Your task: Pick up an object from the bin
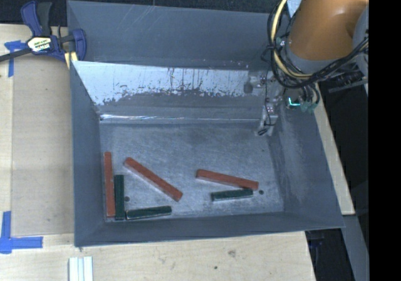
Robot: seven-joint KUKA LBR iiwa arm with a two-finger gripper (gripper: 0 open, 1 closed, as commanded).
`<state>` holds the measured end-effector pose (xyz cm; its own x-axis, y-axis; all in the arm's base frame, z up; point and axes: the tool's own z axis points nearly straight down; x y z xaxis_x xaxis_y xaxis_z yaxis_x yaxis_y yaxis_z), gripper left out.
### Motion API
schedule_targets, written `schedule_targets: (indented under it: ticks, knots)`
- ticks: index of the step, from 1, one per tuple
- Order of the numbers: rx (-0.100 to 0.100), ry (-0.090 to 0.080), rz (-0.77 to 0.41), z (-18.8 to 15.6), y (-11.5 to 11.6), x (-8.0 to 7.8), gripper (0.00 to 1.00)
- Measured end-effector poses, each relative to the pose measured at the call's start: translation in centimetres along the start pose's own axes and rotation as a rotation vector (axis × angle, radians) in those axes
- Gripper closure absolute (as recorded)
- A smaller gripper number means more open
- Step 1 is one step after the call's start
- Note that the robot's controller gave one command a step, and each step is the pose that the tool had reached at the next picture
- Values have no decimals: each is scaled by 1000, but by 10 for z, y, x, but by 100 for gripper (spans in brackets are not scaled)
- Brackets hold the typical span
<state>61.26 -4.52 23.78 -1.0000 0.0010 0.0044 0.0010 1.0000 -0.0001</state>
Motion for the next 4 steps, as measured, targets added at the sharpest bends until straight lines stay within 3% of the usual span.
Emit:
schedule_targets:
  ticks: [1, 2, 3, 4]
  knots:
    - [-1, 1, 29, 141, 44, -6, 0]
    - [-1, -5, -37, 169, 56, 74, 0]
    - [2, -5, -225, 167, 19, 116, 0]
    - [1, -12, -226, 164, 21, 113, 100]
